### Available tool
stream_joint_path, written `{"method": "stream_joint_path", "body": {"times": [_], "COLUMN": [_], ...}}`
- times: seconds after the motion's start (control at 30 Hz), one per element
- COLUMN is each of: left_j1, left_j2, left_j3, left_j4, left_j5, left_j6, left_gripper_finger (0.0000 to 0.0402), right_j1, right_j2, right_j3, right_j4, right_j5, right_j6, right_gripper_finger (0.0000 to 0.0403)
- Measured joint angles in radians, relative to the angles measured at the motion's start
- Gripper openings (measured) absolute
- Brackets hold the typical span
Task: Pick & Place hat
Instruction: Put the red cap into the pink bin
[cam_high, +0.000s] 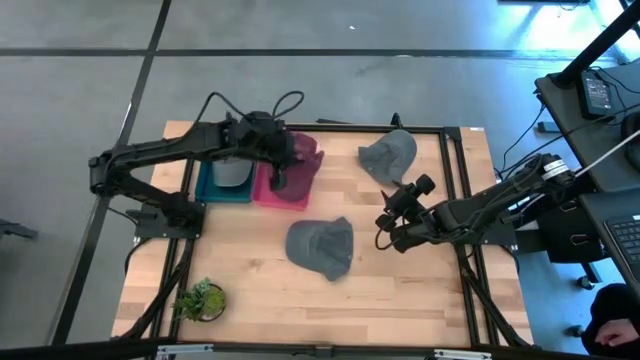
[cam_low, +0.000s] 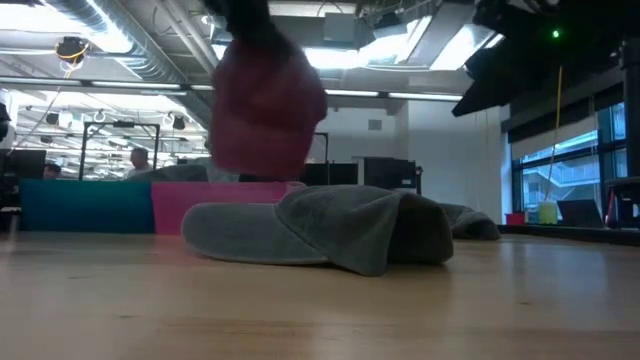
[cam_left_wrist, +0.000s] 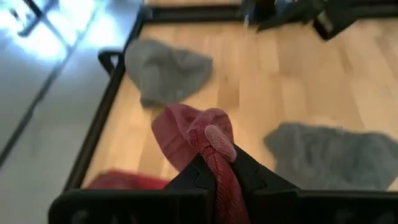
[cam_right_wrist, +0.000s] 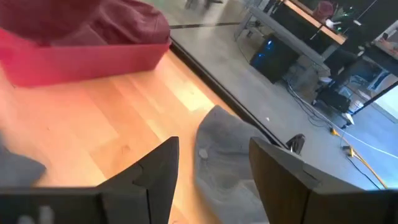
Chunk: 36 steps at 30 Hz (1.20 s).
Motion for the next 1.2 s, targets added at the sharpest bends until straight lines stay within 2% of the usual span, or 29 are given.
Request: {"method": "stream_joint_path", "body": {"times": [0.3, 0.6, 0.67, 1.07, 1.2], "left_j1": [0.077, 0.127, 0.139, 0.198, 0.205], "left_j2": [0.059, 0.165, 0.195, 0.332, 0.352], "left_j3": [-0.045, -0.047, -0.047, -0.048, -0.048], "left_j4": [0.009, 0.043, 0.062, 0.059, 0.058], "left_j5": [0.073, 0.052, 0.025, -0.294, -0.339], "left_j6": [0.003, 0.028, 0.035, 0.063, 0.078], "left_gripper_finger": [0.0007, 0.0008, 0.0008, 0.0022, 0.0022], "right_j1": [-0.033, -0.034, -0.034, -0.034, -0.034], "right_j2": [0.001, 0.001, 0.001, 0.001, 0.001], "right_j3": [-0.010, -0.010, -0.010, -0.010, -0.010], "right_j4": [0.038, 0.040, 0.040, 0.039, 0.039], "right_j5": [-0.037, -0.053, -0.054, -0.054, -0.054], "right_j6": [-0.029, -0.050, -0.052, -0.074, -0.075], "right_gripper_finger": [0.0194, 0.0194, 0.0194, 0.0194, 0.0194]}}
